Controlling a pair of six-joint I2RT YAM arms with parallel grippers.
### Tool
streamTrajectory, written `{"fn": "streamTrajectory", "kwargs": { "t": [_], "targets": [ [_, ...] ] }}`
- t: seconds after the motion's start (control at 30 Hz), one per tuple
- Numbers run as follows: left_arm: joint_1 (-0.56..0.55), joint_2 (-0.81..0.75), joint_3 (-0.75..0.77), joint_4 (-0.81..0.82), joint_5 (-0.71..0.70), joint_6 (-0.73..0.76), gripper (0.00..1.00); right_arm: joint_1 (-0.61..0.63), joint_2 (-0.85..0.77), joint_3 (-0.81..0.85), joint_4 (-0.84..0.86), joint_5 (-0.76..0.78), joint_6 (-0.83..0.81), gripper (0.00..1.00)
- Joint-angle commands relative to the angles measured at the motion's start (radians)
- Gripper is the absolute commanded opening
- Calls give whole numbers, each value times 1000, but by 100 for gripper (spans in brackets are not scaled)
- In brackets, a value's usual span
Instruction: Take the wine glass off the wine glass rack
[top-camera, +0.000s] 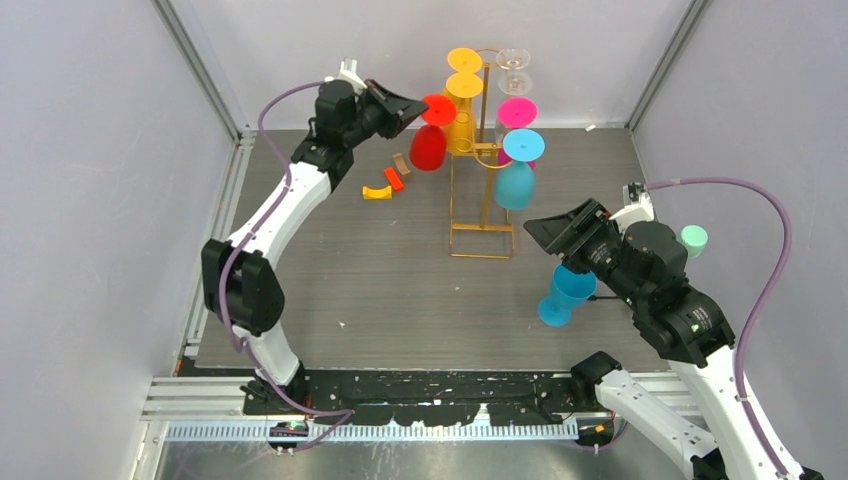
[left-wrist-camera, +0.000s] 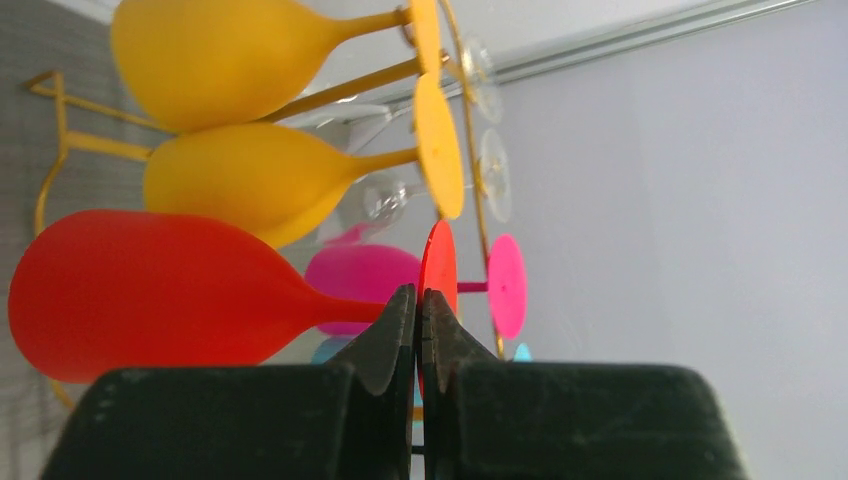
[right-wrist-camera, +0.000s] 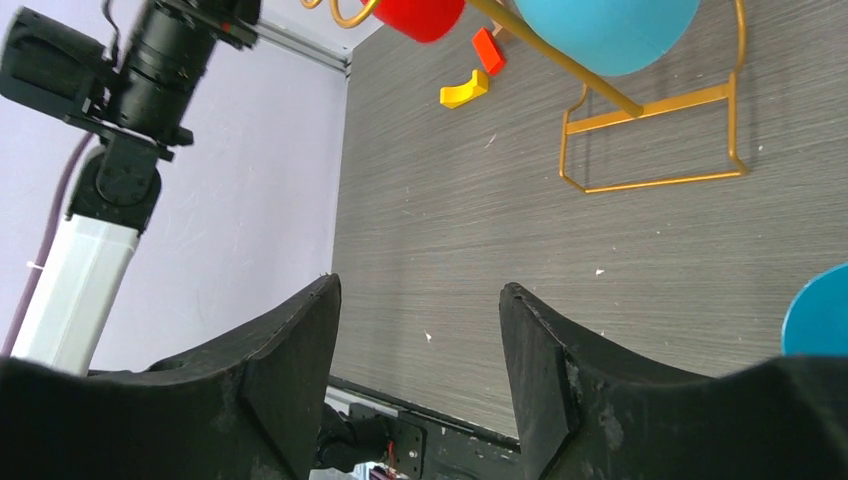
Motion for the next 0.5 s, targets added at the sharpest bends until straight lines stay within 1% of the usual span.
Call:
{"fn": "streamTrajectory", "kwargs": {
  "t": [0.0, 0.2, 0.27, 0.33, 0.37, 0.47],
  "targets": [
    [23, -174, -142, 98, 0, -3, 0, -3, -7, 4, 92, -29, -11, 66],
    [30, -400, -360, 137, 44, -42, 0, -4, 9, -31, 194, -147, -2, 70],
    [30, -483, -432, 136, 50, -63, 0, -3, 18, -54, 242, -186, 24, 71],
    [30, -571, -514, 123, 44, -106, 0, -3, 24, -89, 304, -227, 49, 72],
    [30, -606, -558, 132, 47, -132, 0, -3, 30, -118, 349, -249, 62, 74],
    [33, -698, -682, 184, 55, -245, 0, -2, 47, -181, 439, -297, 138, 75]
  ]
}}
